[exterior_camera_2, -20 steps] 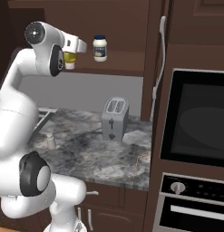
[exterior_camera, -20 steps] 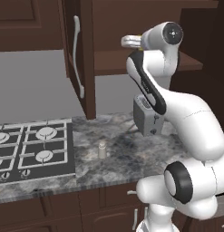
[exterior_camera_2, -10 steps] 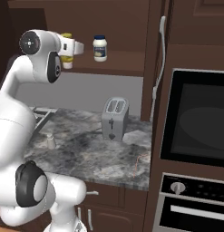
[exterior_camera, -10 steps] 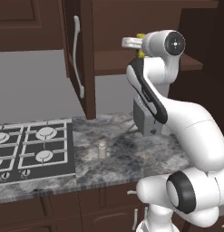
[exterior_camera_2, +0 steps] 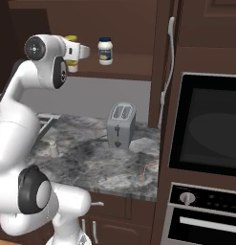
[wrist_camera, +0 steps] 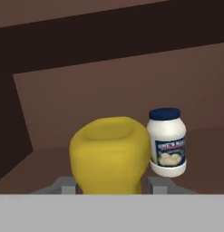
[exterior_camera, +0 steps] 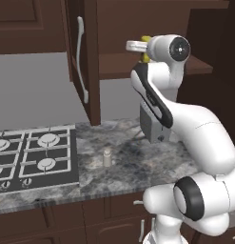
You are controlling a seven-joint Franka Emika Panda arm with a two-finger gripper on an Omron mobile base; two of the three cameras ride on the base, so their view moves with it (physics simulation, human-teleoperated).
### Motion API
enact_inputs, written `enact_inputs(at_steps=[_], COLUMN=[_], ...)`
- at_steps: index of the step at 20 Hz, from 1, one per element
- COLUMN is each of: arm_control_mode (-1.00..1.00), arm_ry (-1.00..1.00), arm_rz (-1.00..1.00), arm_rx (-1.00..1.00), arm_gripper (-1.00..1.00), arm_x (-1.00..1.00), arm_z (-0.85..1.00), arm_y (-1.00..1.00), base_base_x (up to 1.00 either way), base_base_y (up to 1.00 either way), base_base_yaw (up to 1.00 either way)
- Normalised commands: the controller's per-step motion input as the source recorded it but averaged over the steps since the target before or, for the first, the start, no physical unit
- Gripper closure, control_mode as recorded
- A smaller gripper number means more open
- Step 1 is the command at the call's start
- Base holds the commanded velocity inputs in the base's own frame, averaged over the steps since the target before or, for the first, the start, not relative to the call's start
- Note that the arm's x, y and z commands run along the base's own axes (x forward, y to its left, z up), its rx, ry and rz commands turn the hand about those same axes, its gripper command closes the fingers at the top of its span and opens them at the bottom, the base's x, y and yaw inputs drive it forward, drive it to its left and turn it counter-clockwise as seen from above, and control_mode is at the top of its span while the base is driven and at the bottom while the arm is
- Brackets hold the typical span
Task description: There are various items on the counter. Only move the condiments/shakers into the cabinet.
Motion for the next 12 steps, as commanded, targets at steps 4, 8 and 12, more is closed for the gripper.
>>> enact_inputs(at_steps=[4,8,12], arm_control_mode=[-1.0,-1.0,-1.0], arm_ry=[0.0,0.0,0.0], arm_rz=[0.0,0.0,0.0], arm_rx=[0.0,0.0,0.0], arm_gripper=[1.0,1.0,1.0], arm_x=[0.38,0.44,0.46], arm_z=[0.0,-0.04,-0.09], arm_y=[0.0,0.02,0.05], base_base_x=[0.0,0.0,0.0], base_base_y=[0.0,0.0,0.0], base_base_yaw=[0.0,0.0,0.0])
